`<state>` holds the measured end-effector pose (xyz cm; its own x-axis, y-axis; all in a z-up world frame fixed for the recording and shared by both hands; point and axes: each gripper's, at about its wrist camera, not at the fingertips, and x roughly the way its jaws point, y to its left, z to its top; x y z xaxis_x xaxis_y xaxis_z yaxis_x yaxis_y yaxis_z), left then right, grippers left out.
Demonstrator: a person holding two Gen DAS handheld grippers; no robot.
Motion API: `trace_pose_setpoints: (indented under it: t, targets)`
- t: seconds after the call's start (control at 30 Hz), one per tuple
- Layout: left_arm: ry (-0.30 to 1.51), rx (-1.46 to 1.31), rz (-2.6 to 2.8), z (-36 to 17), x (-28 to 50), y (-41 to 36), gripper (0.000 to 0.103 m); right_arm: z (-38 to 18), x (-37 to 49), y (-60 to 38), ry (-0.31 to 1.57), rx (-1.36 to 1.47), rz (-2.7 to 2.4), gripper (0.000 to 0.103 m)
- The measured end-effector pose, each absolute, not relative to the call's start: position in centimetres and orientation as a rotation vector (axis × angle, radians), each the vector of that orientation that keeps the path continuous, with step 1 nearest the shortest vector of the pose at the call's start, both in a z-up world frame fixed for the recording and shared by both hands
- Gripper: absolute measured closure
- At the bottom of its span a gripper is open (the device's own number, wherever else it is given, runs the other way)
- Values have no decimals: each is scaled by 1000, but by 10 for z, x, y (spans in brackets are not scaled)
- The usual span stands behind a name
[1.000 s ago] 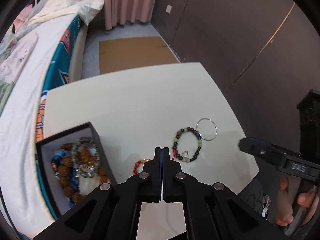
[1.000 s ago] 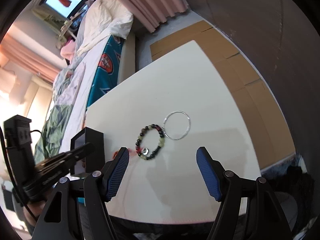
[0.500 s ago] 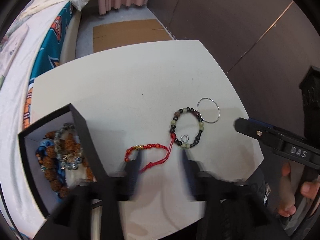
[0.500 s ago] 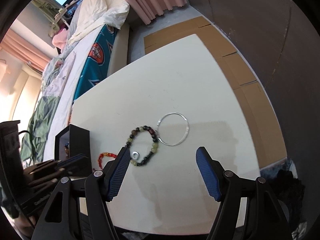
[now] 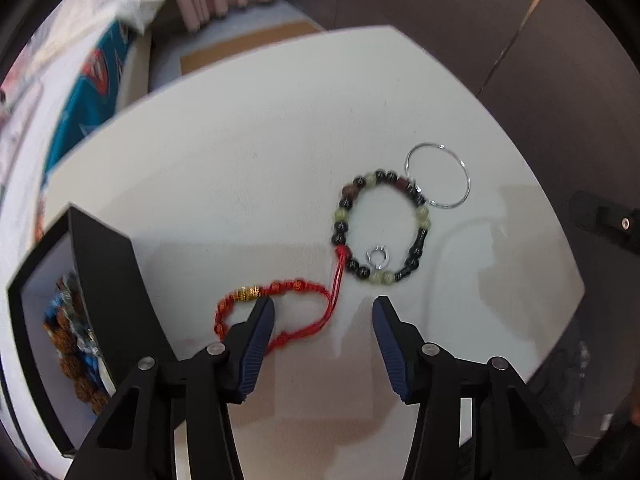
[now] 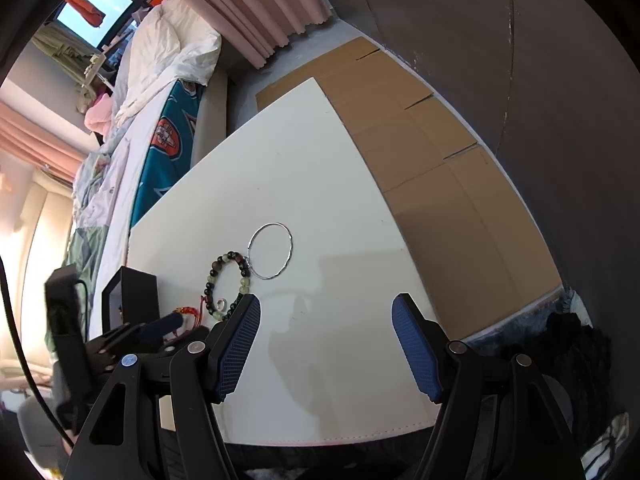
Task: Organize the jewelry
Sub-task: 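Grasp the red string bracelet with the left gripper and pull it free, then carry the red bracelet into the box with the left gripper while the right grasps the dark bead bracelet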
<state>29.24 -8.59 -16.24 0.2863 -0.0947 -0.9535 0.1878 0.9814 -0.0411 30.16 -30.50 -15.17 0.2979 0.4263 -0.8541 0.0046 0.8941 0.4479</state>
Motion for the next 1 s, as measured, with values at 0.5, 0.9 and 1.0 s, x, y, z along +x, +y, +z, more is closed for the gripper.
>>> trace_pose_setpoints:
  t: [0.5, 0.9, 1.0]
  targets:
    - [1168, 16, -151, -124, 288, -46, 103, -150, 325, -252, 1266, 257, 391, 36]
    - [1065, -76, -143, -80, 275, -16, 103, -171, 330, -205, 1386, 254, 458, 68]
    - [1044, -92, -143, -73, 272, -5, 103, -178, 332, -193, 1404, 230, 444, 71]
